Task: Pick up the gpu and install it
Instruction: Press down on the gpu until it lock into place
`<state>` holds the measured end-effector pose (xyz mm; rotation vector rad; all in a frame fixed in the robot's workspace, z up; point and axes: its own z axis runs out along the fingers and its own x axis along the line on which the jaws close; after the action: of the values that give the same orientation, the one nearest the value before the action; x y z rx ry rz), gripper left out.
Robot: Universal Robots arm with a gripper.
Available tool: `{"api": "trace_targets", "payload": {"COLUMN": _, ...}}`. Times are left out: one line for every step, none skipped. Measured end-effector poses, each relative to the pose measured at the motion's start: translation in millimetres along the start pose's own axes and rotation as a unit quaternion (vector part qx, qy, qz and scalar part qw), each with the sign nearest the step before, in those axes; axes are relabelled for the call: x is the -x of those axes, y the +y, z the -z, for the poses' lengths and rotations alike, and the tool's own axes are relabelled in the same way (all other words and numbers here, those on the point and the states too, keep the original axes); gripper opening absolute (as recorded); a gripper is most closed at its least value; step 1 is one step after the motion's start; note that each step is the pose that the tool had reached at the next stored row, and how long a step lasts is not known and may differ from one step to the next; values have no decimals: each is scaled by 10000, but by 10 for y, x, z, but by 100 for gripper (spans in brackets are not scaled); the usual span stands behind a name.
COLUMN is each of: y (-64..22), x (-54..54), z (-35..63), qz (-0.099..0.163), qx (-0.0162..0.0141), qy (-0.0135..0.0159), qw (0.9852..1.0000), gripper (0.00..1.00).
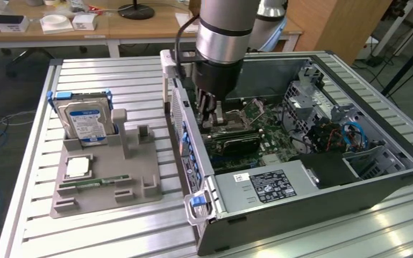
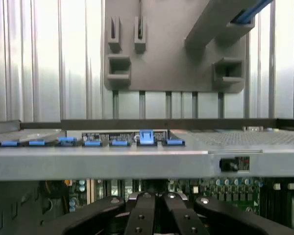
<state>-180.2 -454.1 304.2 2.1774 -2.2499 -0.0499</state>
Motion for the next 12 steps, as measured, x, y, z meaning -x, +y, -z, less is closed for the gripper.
{"api": "trace_targets", "payload": {"y": 28, "x": -1, "z": -1, "qz": 0, "qx": 0, "qy": 0, "qw": 10000, "gripper": 11}}
{"api": "trace_targets", "payload": {"y": 35, "x": -1, "z": -1, "qz": -1, "qx": 0, "qy": -1, "qw": 10000, "gripper": 11}}
{"api": "trace_targets", "payload": {"y": 35, "x": -1, "z": -3, "qz": 0, "qx": 0, "qy": -1, "qw": 10000, "gripper": 11}}
{"api": "trace_targets", "payload": {"y": 34, "x": -1, "z": -8, "qz": 0, "qx": 0, "qy": -1, "qw": 10000, "gripper": 11}}
{"api": "trace_targets", "payload": {"y": 27, "x": -3, "z": -12, "qz": 1, "qx": 0, "qy": -2, "qw": 10000, "gripper": 11}}
{"api": "trace_targets", "payload": {"y": 14, "x": -12, "z": -14, "qz": 0, "qx": 1, "qy": -2, "qw": 10000, "gripper": 11}}
{"api": "trace_targets", "payload": {"y": 1, "x": -32, "z": -15, "qz": 0, "qx": 1, "qy": -2, "qw": 10000, "gripper": 11}}
{"api": "trace_targets", "payload": {"y": -2, "x": -55, "z": -16, "qz": 0, "qx": 1, "qy": -3, "qw": 10000, "gripper": 11}}
{"api": "trace_targets", "payload": {"y": -2, "x": -68, "z": -16, "qz": 0, "qx": 1, "qy": -2, "qw": 10000, "gripper": 11}}
{"api": "trace_targets", "payload": {"y": 2, "x": -72, "z": -17, "qz": -1, "qx": 5, "qy": -3, "qw": 10000, "gripper": 11}}
{"api": "trace_targets", "payload": {"y": 5, "x": -73, "z": -18, "qz": -1, "qx": 11, "qy": -2, "qw": 10000, "gripper": 11}}
{"api": "trace_targets", "payload": {"y": 5, "x": -73, "z": -18, "qz": -1, "qx": 13, "qy": -2, "qw": 10000, "gripper": 11}}
